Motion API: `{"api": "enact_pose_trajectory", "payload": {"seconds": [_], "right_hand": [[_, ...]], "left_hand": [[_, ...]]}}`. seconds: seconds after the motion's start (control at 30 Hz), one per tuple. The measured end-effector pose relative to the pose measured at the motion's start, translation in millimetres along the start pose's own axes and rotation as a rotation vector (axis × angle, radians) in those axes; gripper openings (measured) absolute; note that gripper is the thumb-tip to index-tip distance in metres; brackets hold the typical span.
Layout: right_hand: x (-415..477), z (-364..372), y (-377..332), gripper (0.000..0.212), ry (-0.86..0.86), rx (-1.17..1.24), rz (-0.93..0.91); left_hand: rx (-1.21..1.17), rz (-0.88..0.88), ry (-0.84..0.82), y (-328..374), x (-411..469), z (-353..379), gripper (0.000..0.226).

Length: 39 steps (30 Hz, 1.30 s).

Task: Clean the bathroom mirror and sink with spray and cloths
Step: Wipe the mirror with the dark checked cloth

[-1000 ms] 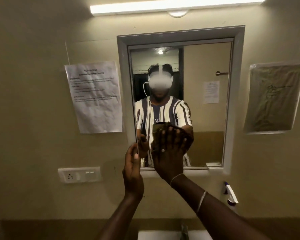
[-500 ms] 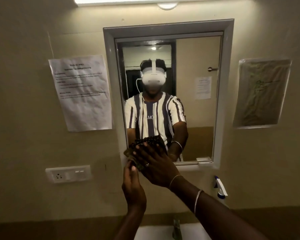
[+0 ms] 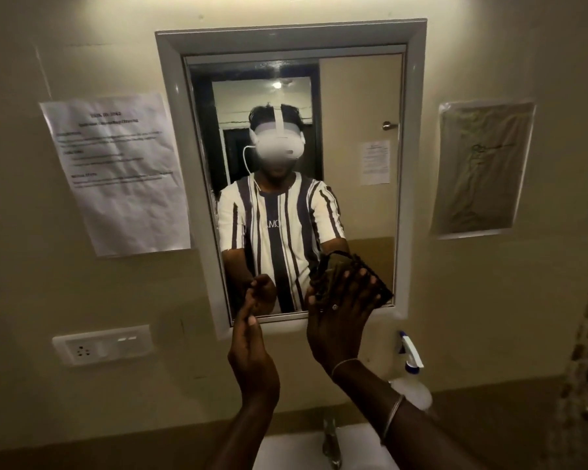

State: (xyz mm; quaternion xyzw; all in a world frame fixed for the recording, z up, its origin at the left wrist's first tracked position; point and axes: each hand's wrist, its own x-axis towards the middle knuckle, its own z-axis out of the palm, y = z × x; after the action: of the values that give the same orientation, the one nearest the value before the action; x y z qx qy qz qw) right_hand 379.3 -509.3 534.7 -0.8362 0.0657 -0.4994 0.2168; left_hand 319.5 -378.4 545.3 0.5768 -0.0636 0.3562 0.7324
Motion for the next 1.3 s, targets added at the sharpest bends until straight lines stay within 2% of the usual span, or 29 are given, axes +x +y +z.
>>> {"api": "enact_pose_trajectory", "payload": {"seconds": [0.07, 0.13, 0.4, 0.53, 0.67, 0.97, 1.07, 1.3], "right_hand": [[-1.8, 4.5, -13.0, 0.086, 0.022, 0.033, 0.061], [-5.9, 8.7, -22.3, 0.087, 0.015, 0.036, 0.042], [-38.1, 38.3, -61.0, 0.079, -0.177, 0.03, -0.552], [-41.5, 47.7, -75.5, 0.078, -0.227, -0.031, -0.758], [-37.2, 50.3, -73.3, 0.076, -0.246, -0.103, -0.887], [-28.4, 50.7, -92.7, 0.078, -0.142, -0.114, -0.857], [-19.5, 49.8, -107.0, 0.085, -0.106, -0.095, -0.83], [13.4, 46.5, -146.6, 0.085, -0.077, -0.057, -0.787]], "left_hand": [[-0.005, 0.009, 0.025, 1.7, 5.7, -10.9, 0.036], [-0.013, 0.018, 0.045, 2.4, 11.2, -21.6, 0.037], [-0.004, 0.051, 0.022, 10.9, 20.8, -40.0, 0.041], [-0.026, 0.017, 0.094, 11.4, 27.7, -52.0, 0.042], [-0.066, -0.065, 0.16, 7.1, 33.9, -63.1, 0.038], [-0.235, -0.198, 0.207, 25.1, 40.1, -53.2, 0.033], [-0.272, -0.192, 0.225, 33.1, 48.8, -52.4, 0.034], [-0.228, -0.138, 0.264, 50.0, 70.2, -60.5, 0.036]]}}
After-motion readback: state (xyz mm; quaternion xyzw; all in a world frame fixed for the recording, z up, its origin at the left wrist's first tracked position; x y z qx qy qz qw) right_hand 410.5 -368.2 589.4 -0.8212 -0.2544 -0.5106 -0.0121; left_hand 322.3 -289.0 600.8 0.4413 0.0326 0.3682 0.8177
